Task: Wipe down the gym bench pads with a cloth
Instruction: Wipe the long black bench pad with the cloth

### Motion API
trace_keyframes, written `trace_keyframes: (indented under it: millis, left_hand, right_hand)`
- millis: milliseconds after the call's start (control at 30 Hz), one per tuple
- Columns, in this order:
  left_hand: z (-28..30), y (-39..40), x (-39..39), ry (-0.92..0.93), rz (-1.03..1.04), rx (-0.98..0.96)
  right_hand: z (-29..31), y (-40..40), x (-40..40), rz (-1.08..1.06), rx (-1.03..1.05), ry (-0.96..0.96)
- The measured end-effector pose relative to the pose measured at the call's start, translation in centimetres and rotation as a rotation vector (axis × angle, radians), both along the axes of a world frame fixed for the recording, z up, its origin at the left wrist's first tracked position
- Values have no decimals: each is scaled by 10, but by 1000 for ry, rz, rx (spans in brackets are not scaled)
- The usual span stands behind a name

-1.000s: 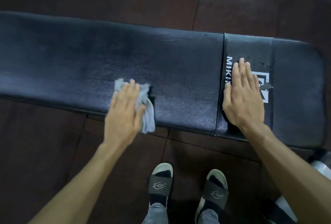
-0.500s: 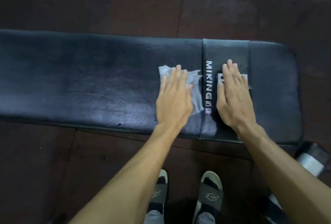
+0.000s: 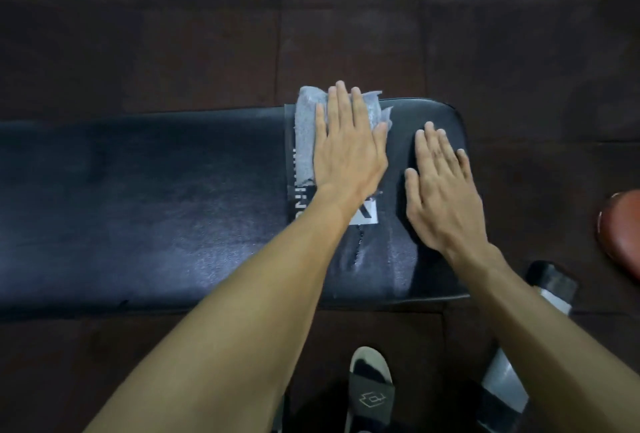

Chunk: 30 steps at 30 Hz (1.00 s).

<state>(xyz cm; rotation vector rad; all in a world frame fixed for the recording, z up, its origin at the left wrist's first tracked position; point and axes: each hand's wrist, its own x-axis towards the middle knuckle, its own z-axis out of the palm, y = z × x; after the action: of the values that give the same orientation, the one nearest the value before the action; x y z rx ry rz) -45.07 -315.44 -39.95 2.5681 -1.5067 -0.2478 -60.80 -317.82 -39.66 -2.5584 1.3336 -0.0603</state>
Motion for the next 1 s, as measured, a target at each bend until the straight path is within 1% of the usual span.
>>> trace_keyframes:
  millis: [67, 133, 233, 300, 400, 467, 533, 600, 667, 733, 800, 867, 900, 933, 1000]
  left_hand:
    - [-2, -16, -13, -1, -2, 6]
    - [-2, -13, -19, 0, -3, 21]
    - [9, 12, -35, 76, -193, -2]
    - [13, 29, -36, 126, -266, -14]
    - [9, 32, -17, 19, -174, 16]
    - [3, 14, -14, -33, -119, 37]
    - [0, -14, -25, -67, -77, 35]
    - [0, -36, -40, -71, -63, 21]
    - [-1, -39, -53, -56, -130, 0]
    - [-1, -25, -70, -48, -271, -9]
    - [1, 0, -86, -19, -426, -12]
    - [4, 26, -85, 10, -479, -8]
    - [4, 40, -76, 5, -434, 7]
    - [5, 56, -61, -6, -339, 19]
    - [6, 90, -27, -6, -64, 5]
  right_hand:
    - [-2, -11, -14, -106, 23, -18]
    - [-3, -18, -27, -159, 51, -37]
    - [-4, -17, -36, -129, 93, -67]
    - [-4, -14, -35, -131, 120, -114]
    - [-6, -14, -31, -168, 177, -192]
    - [-5, -15, -32, -160, 201, -224]
    - [-5, -17, -38, -158, 236, -249]
    - [-5, -19, -48, -201, 257, -280]
    - [-3, -21, -59, -295, 249, -318]
    - [-1, -23, -67, -377, 241, -343]
    - [2, -21, -70, -413, 256, -359]
    - [7, -18, -65, -414, 250, -397]
    - [9, -16, -60, -409, 243, -415]
    - [11, -14, -53, -393, 240, -429]
    - [13, -10, -37, -305, 252, -431]
